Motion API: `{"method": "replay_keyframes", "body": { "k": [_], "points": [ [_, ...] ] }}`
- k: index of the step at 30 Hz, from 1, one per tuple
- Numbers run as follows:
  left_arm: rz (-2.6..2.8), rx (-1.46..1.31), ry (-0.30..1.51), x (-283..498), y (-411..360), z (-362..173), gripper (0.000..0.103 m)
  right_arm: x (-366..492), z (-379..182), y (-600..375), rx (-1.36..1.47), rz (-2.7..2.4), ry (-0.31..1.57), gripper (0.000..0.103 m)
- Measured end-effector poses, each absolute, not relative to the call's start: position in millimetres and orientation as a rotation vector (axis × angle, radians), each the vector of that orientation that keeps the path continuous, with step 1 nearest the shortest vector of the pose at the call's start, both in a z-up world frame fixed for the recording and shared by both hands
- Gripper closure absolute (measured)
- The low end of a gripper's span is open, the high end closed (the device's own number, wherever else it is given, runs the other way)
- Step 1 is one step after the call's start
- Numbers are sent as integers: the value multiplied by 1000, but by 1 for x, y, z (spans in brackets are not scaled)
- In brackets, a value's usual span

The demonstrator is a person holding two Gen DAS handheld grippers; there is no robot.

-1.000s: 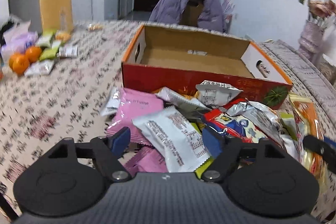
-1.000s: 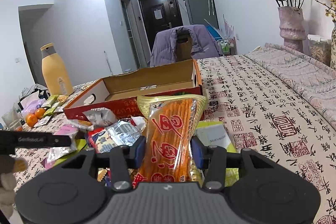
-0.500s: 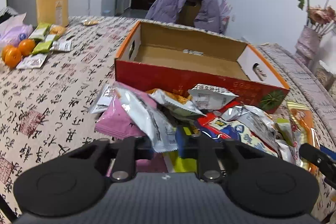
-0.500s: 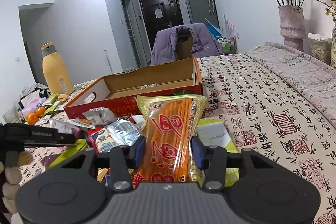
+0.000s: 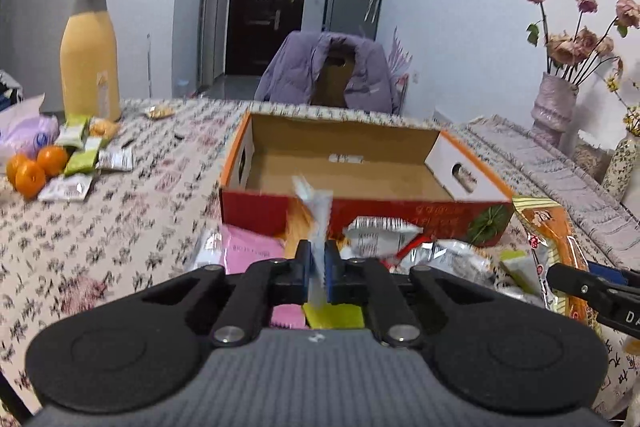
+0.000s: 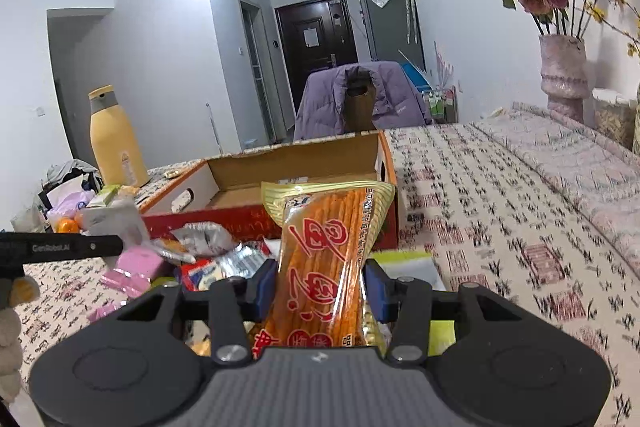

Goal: Organize snacks
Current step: 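Grasp a white wrapped packet with the left gripper while the right gripper holds the sausage packet, then carry both packets over the cardboard box and open both grippers inside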

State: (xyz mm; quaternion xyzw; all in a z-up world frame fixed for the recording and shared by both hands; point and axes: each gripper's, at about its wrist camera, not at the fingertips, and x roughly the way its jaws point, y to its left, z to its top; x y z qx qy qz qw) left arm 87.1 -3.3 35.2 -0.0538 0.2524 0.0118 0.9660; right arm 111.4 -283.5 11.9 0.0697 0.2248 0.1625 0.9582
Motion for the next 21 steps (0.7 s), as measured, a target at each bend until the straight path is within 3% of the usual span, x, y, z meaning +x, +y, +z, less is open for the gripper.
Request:
{"method": "replay_keyframes", "body": {
  "k": [6, 21],
  "points": [
    [22, -110, 487, 97, 0, 43, 96, 129, 25, -281, 149, 333, 427, 58],
    [53, -127, 627, 121, 14, 8, 93, 134, 15, -274, 148, 342, 468, 58]
  ]
}}
